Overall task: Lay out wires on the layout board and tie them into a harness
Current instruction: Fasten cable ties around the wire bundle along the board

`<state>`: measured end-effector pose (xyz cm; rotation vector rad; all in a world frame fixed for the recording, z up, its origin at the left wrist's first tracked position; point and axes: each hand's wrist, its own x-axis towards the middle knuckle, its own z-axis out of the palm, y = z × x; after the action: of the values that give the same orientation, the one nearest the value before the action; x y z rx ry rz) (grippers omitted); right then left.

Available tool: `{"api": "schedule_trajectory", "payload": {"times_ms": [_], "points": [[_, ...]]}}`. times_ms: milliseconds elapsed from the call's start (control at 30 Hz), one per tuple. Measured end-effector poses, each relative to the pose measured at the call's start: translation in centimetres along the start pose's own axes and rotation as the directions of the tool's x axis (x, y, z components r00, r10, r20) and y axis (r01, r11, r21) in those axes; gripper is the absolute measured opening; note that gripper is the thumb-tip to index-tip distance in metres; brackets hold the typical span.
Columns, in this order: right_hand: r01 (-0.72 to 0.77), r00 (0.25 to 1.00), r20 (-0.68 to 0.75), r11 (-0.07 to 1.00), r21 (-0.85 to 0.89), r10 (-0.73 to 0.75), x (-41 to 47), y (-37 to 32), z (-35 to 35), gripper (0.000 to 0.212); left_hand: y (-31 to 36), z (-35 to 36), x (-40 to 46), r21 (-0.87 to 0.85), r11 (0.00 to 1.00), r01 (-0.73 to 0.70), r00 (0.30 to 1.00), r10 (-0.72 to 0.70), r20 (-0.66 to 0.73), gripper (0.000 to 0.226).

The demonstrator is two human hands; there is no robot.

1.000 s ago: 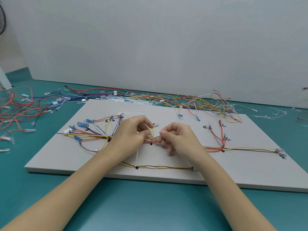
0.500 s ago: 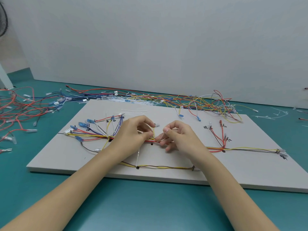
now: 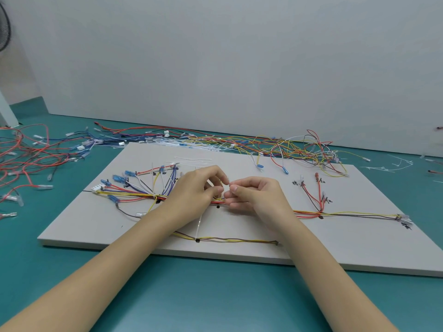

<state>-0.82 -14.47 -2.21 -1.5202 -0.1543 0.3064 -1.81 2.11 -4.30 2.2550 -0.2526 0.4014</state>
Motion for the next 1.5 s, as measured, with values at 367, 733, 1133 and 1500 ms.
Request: {"api": "schedule_trajectory", "payload": {"times_ms": [367, 733, 1133, 1500], "points": [[-0.006, 1.0, 0.03, 1.0, -0.021, 0.007, 0.1, 0.0, 0.1, 0.011, -0.3, -0.2, -0.1, -0.274, 0.953, 0.128, 0.99, -0.141, -0.025, 0.024], [-0.003, 1.0, -0.017, 1.0, -0.011, 0.003, 0.0, 0.3, 0.4, 0.009, -0.3, -0.3, 0.0, -0.306, 0.939, 0.159, 0.986, -0.165, 0.004, 0.024], [-0.008, 0.999, -0.05, 0.979, -0.203, -0.002, 0.0, 0.6, 1.0, 0.017, -0.3, -0.1, -0.2, -0.372, 0.907, 0.199, 0.976, -0.219, -0.012, 0.028], [-0.011, 0.994, -0.111, 0.976, -0.217, -0.013, 0.2, 1.1, 1.2, 0.012, -0.3, 0.0, -0.3, -0.379, 0.91, 0.167, 0.982, -0.189, -0.021, 0.026]]}}
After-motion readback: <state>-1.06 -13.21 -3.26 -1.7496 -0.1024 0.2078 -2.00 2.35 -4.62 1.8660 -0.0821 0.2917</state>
